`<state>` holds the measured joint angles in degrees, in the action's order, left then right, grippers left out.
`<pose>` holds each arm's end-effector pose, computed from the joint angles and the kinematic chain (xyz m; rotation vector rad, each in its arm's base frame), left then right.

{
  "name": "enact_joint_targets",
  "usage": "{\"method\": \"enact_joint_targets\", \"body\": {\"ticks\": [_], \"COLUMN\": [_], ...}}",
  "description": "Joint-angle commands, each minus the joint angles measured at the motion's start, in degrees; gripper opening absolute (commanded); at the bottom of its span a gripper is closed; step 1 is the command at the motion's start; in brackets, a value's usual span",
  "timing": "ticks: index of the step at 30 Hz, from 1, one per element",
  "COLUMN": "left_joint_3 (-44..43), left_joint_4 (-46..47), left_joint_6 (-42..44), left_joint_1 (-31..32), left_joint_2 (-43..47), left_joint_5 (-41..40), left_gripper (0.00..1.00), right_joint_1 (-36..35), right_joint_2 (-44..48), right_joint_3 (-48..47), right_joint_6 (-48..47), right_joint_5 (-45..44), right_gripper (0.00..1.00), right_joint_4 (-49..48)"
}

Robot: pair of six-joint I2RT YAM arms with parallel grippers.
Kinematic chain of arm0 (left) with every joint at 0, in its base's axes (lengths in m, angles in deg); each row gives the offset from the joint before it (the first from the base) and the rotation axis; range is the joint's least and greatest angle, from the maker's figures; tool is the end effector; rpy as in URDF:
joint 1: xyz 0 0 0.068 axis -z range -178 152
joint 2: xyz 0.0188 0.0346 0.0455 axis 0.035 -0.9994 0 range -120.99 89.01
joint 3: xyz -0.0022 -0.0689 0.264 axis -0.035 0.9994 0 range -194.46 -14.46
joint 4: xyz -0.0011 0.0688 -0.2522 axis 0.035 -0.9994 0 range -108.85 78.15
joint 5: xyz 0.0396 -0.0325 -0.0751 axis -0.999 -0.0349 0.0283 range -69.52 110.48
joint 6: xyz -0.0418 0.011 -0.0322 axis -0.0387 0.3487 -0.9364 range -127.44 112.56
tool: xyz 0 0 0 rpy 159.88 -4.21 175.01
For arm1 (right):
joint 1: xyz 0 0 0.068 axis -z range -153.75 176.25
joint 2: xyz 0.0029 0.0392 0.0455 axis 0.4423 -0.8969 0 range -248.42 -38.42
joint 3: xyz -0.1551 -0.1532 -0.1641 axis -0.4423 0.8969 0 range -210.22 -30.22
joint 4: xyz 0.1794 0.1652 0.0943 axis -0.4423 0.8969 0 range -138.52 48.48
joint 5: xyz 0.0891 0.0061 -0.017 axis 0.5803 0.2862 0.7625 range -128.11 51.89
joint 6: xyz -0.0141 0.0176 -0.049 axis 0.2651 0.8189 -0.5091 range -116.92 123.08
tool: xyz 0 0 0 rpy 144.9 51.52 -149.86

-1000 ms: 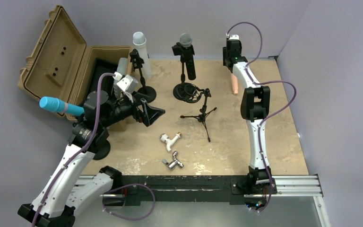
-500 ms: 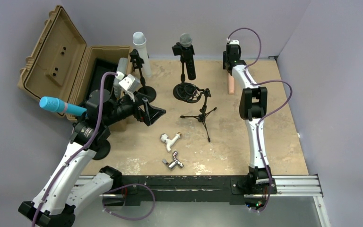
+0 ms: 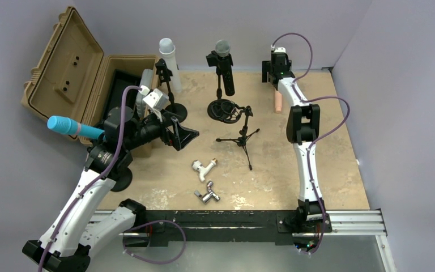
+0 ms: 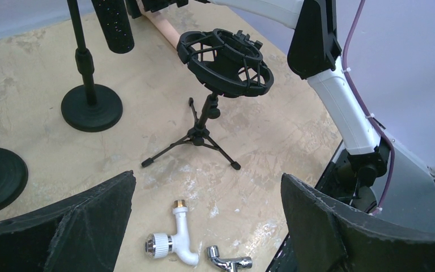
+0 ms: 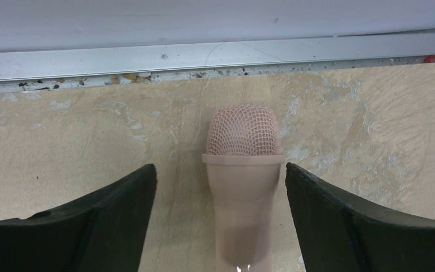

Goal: Remove the microphone from the stand

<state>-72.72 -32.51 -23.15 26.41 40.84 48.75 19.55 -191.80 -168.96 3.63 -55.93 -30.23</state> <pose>0.1552 -0.0889 0.3930 0.5093 1.7567 -0.9334 0.5960 0.0590 0.1692 0.0668 2.1244 -0.2586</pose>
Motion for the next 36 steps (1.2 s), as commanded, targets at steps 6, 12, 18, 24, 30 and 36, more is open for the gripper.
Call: {"method": "enact_joint_targets", "body": {"ticks": [6, 12, 18, 24, 30, 36], "left_joint_3": [-0.9, -0.8, -0.8, -0.6, -0.7, -1.0], "left_joint_4": [0.8, 0.8, 0.8, 1.2, 1.0, 0.1], "left_joint_6": [0.6, 0.6, 0.5, -0.2, -0.1, 1.1], "left_joint_1": [0.2, 0.2, 0.2, 0.5, 2.0, 2.5], "left_joint_2": [0.2, 0.3, 0.3, 0.4, 1.0, 2.7], "left_joint_5": [-0.6, -0.5, -0.4, 0.2, -0.1, -1.9], "left_gripper": [0.96, 0.96, 0.96, 0.96, 0.96, 0.96], "right_joint_1": [-0.7, -0.8, -1.2, -1.4, -1.3, -1.3], "right_joint_2": [4.7, 10.5, 26.5, 51.3, 72.3, 89.5], "right_joint_3": [-4.6, -2.1, 16.2, 50.1, 80.6, 101.9], "right_joint_6": [-0.2, 0.9, 8.1, 21.8, 29.6, 37.7], "right_joint_5": [-0.3, -1.9, 4.9, 13.6, 32.2, 37.5], "right_gripper": [0.93, 0.94, 0.95, 0.99, 0.99, 0.96], "right_joint_4": [0.0, 1.6, -3.8, -17.7, -31.9, -39.2]}}
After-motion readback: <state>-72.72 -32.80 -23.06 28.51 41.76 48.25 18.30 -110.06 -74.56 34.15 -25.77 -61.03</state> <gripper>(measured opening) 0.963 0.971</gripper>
